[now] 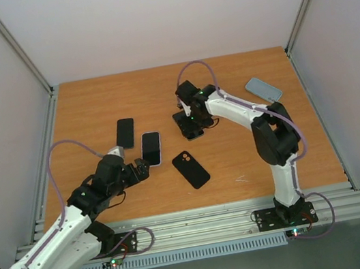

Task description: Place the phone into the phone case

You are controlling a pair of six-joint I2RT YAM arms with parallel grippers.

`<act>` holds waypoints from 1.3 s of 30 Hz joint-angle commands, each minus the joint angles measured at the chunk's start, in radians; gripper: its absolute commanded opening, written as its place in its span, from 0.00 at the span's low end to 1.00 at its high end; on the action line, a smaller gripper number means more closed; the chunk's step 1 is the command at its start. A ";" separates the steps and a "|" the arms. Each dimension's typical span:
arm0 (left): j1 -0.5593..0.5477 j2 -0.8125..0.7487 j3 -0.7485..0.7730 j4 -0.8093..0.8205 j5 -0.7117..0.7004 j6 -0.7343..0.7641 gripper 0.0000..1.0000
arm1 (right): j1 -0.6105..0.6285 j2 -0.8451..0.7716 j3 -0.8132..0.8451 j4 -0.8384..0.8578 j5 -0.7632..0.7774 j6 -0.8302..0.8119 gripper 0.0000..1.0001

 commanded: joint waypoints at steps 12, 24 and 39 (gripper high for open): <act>0.003 -0.013 0.003 0.207 0.206 -0.182 0.98 | 0.188 -0.497 -0.439 0.305 0.053 0.254 0.23; 0.002 -0.002 -0.058 0.342 0.293 -0.241 0.90 | 0.447 -0.635 -0.582 0.450 0.253 0.273 0.23; 0.002 0.087 -0.136 0.587 0.373 -0.329 0.66 | 0.558 -0.673 -0.715 0.677 0.297 0.266 0.23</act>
